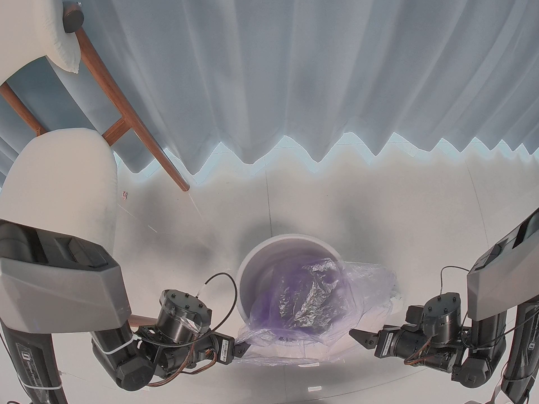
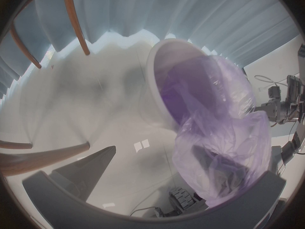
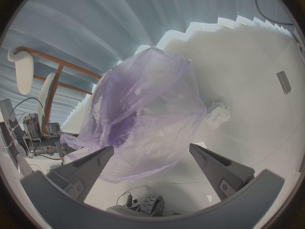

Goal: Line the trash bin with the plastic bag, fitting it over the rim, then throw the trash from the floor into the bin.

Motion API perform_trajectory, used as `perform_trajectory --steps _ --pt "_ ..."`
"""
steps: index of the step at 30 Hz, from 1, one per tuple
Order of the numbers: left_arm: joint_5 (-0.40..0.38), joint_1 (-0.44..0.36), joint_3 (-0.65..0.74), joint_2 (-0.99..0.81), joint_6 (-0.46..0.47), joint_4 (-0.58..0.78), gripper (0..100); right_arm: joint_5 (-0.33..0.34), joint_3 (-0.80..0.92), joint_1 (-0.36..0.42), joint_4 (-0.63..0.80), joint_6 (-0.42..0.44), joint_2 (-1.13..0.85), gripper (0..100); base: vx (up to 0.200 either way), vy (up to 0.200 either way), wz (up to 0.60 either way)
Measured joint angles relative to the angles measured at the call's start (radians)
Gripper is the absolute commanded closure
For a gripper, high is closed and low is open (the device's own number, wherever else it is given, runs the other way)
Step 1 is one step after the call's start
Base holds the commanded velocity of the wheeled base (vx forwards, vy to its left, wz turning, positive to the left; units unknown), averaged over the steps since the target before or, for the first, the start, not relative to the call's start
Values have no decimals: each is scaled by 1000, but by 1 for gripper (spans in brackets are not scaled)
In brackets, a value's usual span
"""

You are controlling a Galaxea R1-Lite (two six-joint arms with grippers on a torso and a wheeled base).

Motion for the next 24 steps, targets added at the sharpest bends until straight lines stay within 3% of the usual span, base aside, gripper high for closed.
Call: perform_trajectory --steps 8,14,19,24 --pt "1 5 160 -8 4 -311 0 4 14 5 0 26 -93 0 0 0 0" --pt "6 7 291 17 1 -504 0 60 14 10 0 125 -202 0 0 0 0" --pt "9 9 340 43 -5 -524 0 98 -5 26 0 234 -244 0 0 0 0" --pt "14 27 340 56 -7 -522 0 101 -72 42 0 266 -224 0 0 0 0"
